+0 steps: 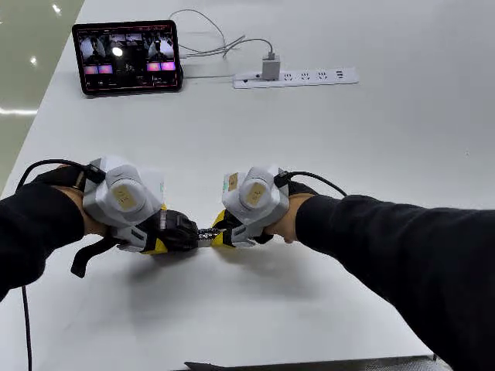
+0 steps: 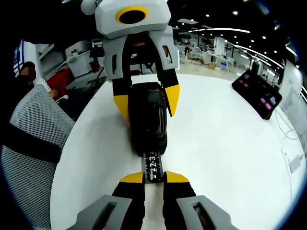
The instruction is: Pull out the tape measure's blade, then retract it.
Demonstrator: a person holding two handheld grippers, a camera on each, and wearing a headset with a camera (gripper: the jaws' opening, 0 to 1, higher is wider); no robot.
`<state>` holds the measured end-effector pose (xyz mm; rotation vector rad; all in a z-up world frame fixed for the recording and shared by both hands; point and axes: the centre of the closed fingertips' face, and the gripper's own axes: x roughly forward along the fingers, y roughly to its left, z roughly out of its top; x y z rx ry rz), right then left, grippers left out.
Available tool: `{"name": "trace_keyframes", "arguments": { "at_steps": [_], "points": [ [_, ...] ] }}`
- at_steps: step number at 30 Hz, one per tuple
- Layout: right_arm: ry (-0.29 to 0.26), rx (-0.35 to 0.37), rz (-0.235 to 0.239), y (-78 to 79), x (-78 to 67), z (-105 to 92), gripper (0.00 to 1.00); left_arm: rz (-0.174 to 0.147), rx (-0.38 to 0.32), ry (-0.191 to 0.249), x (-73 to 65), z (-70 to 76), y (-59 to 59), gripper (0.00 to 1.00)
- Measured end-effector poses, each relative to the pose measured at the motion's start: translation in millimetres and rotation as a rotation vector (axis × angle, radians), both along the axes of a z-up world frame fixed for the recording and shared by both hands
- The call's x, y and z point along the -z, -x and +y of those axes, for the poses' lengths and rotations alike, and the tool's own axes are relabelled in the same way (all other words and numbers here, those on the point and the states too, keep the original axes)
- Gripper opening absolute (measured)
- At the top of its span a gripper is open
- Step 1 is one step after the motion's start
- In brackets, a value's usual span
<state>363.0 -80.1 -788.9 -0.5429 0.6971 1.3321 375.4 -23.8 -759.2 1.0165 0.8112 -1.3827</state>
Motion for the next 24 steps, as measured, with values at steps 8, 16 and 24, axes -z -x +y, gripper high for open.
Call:
{"name": "trace_keyframes", "arguments": {
  "at_steps": [8, 16, 24],
  "points": [
    [0.003, 0.006, -0.001, -0.6, -0.9, -7.1, 0.09, 0.002, -0.001, -0.003, 0.0, -0.4, 0.1, 0.31],
    [0.003, 0.013, 0.006, 0.4, -0.7, -12.3, 0.09, -0.003, 0.009, -0.012, 0.3, -0.4, 0.9, 0.31],
    [0.005, 0.022, 0.007, -0.3, -0.6, -16.9, 0.09, 0.003, -0.008, -0.005, 0.1, -0.3, 0.4, 0.31]
  ]
}}
